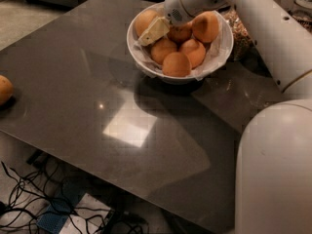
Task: Pick orange from white bowl
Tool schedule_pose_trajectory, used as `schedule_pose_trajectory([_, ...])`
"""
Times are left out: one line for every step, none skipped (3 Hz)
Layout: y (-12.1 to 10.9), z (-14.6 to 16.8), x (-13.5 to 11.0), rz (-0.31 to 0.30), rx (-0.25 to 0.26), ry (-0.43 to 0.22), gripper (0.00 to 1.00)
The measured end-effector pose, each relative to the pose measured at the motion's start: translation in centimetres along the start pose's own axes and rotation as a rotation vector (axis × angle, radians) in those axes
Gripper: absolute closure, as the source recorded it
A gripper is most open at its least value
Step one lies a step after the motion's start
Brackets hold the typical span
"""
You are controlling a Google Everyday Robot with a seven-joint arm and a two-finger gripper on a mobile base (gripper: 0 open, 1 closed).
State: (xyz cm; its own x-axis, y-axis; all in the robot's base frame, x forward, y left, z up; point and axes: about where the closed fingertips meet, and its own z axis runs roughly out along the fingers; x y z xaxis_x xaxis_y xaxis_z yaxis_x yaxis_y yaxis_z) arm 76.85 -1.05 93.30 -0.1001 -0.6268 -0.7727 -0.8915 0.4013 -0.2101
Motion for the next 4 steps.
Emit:
schedule_pose_trajectory([0.0, 0.3, 0.1, 0.002, -0.006, 0.001, 0.37])
schedule_pose_trajectory([0.1, 0.4, 0.1, 0.002, -0.007, 0.001, 0.6])
schedule_pose_trajectory([0.1, 0.4, 0.1, 0.002, -0.008, 0.001, 0.83])
schedule_pose_trajectory([-0.2, -1.4, -0.7, -0.019, 0.005, -0.023, 1.0])
